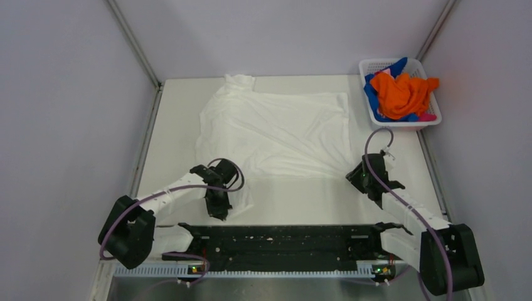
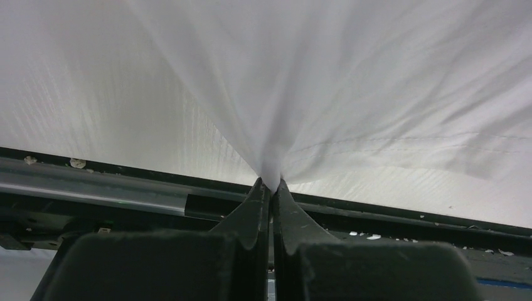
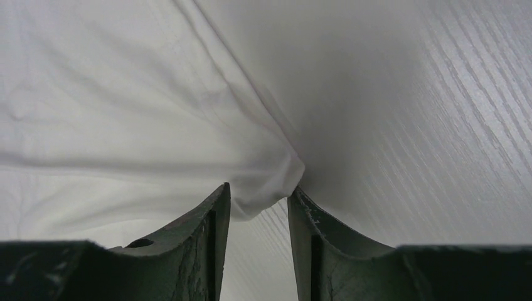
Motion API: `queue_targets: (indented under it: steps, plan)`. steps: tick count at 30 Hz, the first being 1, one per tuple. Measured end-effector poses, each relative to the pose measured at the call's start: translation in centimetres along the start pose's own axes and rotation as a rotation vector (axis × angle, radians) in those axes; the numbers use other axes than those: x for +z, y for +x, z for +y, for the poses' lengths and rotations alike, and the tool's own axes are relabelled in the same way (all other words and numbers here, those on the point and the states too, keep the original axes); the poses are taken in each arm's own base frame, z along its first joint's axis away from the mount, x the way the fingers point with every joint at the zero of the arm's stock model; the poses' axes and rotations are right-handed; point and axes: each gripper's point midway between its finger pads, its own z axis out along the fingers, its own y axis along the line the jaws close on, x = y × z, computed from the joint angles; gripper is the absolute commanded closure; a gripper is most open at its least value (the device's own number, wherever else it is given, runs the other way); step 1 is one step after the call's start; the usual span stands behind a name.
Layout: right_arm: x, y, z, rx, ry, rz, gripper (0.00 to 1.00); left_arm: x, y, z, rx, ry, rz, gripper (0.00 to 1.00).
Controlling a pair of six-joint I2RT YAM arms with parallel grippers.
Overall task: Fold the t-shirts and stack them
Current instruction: Grab the side of the flattened tshirt closest away from the robot with both arms
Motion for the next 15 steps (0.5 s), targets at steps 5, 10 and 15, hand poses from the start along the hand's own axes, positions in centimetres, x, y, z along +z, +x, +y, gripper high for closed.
queue_targets:
  steps: [5, 10, 15]
  plan:
    - [0.8, -0.5, 0.6, 0.008, -0.009, -0.022, 0.73, -0.7, 0.3, 0.0, -0.014, 0.024, 0.000, 1.00]
    - [1.2, -0.5, 0.5, 0.006, 0.000, -0.024, 1.00, -1.2, 0.9, -0.3, -0.027, 0.053, 0.017, 1.00]
    - [0.8, -0.1, -0.2, -0.002, 0.030, -0.002, 1.00, -1.8, 1.5, 0.1, -0.044, 0.055, 0.027, 1.00]
